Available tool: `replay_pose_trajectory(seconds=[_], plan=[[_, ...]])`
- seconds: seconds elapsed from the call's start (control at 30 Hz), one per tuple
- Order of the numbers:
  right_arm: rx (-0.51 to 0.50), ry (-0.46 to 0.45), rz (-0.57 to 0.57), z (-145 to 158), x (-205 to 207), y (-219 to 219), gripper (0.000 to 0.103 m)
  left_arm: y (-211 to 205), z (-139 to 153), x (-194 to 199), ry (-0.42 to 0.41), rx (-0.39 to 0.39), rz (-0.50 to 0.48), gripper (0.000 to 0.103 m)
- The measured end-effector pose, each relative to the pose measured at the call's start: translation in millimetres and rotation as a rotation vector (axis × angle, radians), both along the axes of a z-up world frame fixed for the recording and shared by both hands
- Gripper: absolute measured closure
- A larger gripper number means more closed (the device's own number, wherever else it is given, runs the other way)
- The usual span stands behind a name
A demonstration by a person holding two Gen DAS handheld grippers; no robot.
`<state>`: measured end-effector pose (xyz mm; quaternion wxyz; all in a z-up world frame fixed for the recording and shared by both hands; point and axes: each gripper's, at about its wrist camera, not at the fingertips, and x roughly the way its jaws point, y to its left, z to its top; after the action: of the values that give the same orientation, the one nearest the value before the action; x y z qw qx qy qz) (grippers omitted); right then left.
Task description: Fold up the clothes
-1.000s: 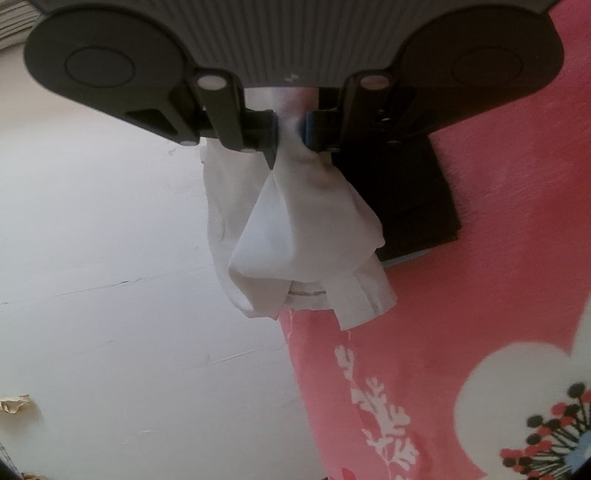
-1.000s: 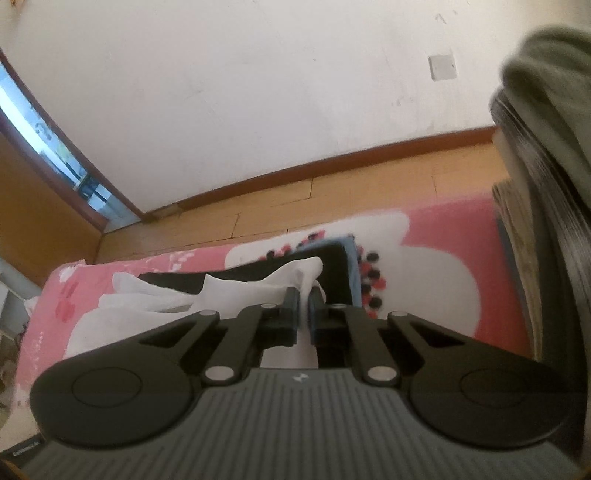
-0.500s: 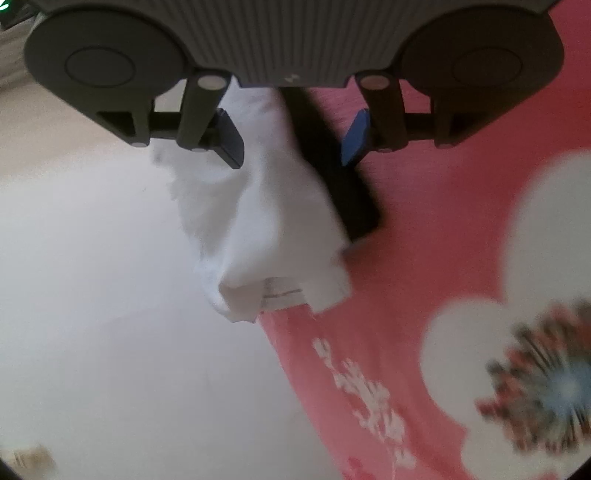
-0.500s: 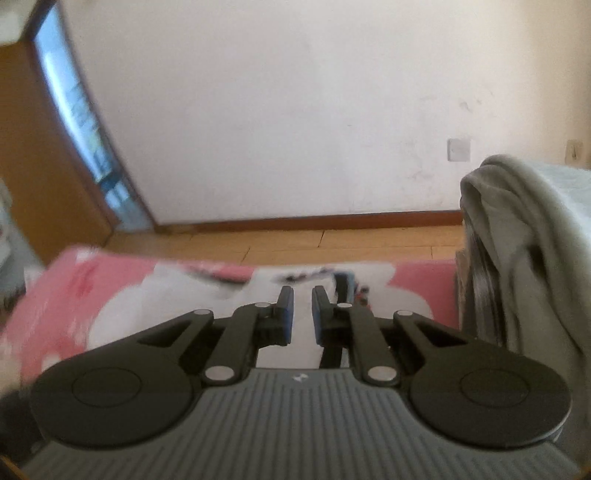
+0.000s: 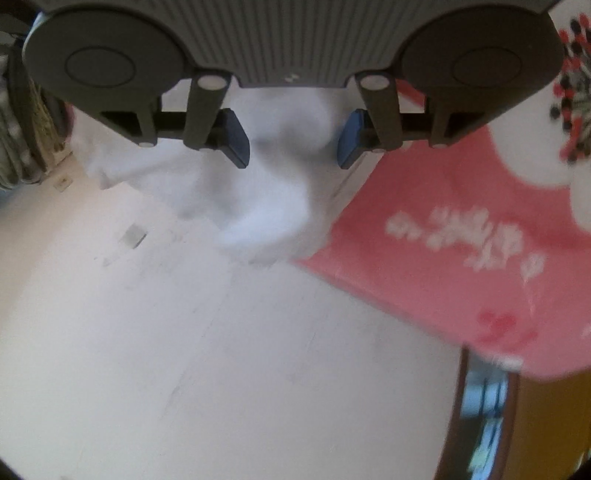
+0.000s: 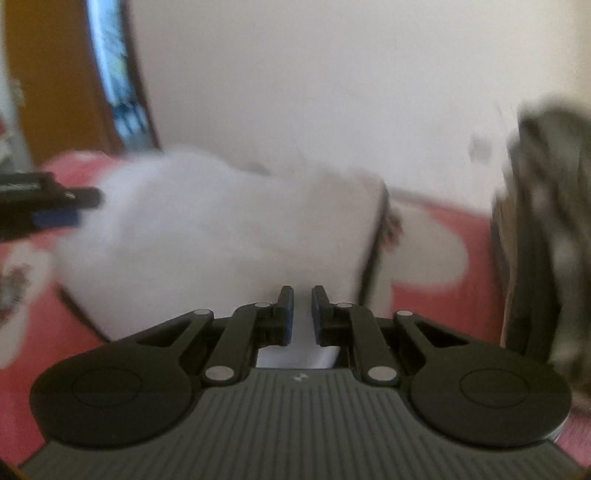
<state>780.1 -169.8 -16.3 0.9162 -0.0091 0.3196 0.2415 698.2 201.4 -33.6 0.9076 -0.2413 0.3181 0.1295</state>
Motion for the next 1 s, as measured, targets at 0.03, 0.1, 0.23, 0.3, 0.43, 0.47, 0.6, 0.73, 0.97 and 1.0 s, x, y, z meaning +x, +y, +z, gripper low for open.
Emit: replay_pose_trajectory(seconds=[0.03,0.1,0.23,0.3,0.43,0.47,0.6,0.73,0.97,1.0], plan=[[0.008,0.003,-0.014,-1,3,-2,0.094,0,13,-10,-0.026,-0.01,-0.01,0.047],[0.024,0.009,-0.042,-4,9,-6,0.093,-1,29,-10,-0.068,0.019,-0.053,0.04],[0.05,-0.008,-0.075,1,28,-6,0.093,-6,36,20,-0.059,0.072,-0.13,0.036],[0.058,-0.011,-0.086,-1,50,4,0.093,-5,23,43,0.009,0.052,-0.117,0.034],[0.045,0.112,-0.209,-36,99,9,0.094,-1,7,64,0.098,0.067,-0.013,0.038],[0.059,0.135,-0.248,-38,101,4,0.093,0,12,60,0.086,0.055,-0.002,0.036],[0.207,0.078,-0.228,-2,47,-19,0.093,-3,29,25,0.018,0.044,-0.03,0.023],[0.157,0.036,-0.085,16,-40,-25,0.093,-26,24,-6,0.071,0.133,-0.148,0.013],[-0.038,0.131,-0.03,-34,-48,4,0.094,-56,-2,-22,0.187,0.206,-0.028,0.015],[-0.023,0.113,-0.05,-24,-54,3,0.093,-55,6,-36,0.157,0.191,-0.01,0.015]])
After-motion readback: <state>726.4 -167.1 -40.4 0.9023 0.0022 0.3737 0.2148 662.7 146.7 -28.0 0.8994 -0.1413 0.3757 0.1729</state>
